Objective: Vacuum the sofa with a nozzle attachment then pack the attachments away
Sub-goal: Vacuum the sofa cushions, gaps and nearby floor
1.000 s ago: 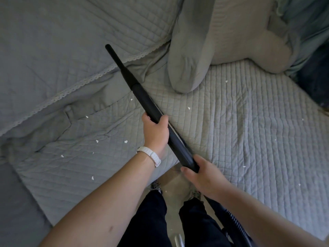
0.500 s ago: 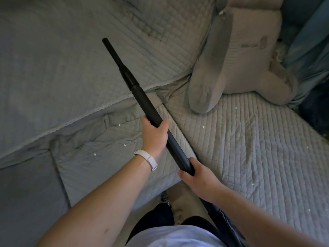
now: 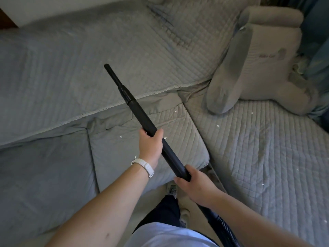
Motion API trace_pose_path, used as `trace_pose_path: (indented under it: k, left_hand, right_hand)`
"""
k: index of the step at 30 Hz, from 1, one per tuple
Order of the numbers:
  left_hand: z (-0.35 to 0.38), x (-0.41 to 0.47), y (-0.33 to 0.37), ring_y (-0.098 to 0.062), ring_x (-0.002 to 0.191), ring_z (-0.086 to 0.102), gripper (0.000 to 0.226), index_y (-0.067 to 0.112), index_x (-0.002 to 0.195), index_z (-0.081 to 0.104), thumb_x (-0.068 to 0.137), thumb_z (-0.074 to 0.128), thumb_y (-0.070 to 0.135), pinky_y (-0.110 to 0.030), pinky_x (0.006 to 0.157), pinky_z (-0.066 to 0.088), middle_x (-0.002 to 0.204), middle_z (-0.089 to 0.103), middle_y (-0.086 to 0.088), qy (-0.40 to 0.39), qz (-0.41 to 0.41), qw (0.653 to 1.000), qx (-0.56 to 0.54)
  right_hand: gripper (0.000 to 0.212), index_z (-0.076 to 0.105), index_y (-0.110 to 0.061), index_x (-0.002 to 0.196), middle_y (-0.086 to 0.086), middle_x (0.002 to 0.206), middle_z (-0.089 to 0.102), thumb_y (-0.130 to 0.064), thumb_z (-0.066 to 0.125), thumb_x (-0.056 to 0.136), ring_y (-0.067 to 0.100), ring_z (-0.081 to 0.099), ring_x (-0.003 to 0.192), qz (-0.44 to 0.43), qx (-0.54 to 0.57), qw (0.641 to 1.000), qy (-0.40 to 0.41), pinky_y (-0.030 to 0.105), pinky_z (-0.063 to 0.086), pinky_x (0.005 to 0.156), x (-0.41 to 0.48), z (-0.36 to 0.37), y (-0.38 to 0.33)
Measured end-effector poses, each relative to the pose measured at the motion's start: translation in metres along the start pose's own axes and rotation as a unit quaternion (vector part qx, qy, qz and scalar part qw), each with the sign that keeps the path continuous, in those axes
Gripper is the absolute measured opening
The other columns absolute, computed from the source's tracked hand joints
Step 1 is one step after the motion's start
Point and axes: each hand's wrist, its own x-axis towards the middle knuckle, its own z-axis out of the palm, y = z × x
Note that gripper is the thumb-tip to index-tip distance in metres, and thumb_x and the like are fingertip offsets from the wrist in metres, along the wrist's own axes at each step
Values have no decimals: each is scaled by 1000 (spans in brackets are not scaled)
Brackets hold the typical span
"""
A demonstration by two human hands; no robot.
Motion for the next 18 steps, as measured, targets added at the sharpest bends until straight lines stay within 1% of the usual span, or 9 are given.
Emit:
trace_pose_path:
  k: [2, 4, 8, 12, 15, 18]
  left_hand:
    - [-13, -10, -4, -15, 74, 59, 25, 11, 106, 52, 88, 66, 21, -26, 63, 45, 86, 59, -2, 16, -1, 1000, -6]
    - [-29, -18, -8, -15, 75, 58, 27, 9, 108, 53, 88, 66, 21, -26, 64, 45, 86, 58, -1, 34, -1, 999, -20]
    - [-69, -31, -7, -14, 72, 58, 21, 14, 105, 54, 89, 65, 21, -25, 64, 45, 84, 59, 0, 65, 0, 997, -38]
    - [-105, -38, -11, -19, 75, 59, 23, 17, 102, 51, 86, 66, 25, -33, 67, 50, 85, 58, -2, 90, -11, 995, -38]
    - [-128, -42, -17, -19, 77, 59, 23, 14, 105, 52, 88, 64, 23, -29, 66, 45, 86, 60, -2, 107, -15, 994, -36]
    - [-152, -44, -24, -24, 80, 63, 27, 13, 108, 53, 86, 64, 24, -30, 67, 47, 89, 65, -7, 118, -24, 992, -38]
  right_hand:
    - [19, 55, -27, 98, 1, 74, 61, -43, 62, 90, 12, 55, 55, -7, -7, 1000, -7, 31, 48, 52, -8, 10, 1]
    - [19, 54, -28, 98, 1, 74, 62, -43, 62, 90, 12, 55, 57, -16, -15, 1000, -20, 31, 49, 54, -14, 21, -2]
    - [20, 54, -28, 99, 5, 81, 66, -43, 62, 90, 11, 57, 59, -39, -41, 997, -44, 30, 50, 57, -22, 45, -15]
    - [18, 53, -30, 98, -1, 78, 62, -44, 61, 90, 9, 57, 60, -53, -67, 994, -62, 26, 48, 55, -27, 69, -27]
    - [20, 53, -29, 102, -3, 78, 60, -44, 60, 91, 9, 56, 60, -59, -80, 992, -80, 23, 45, 53, -30, 87, -33]
    - [19, 53, -27, 101, -3, 76, 58, -43, 60, 92, 8, 52, 57, -56, -74, 991, -98, 23, 42, 50, -33, 109, -39]
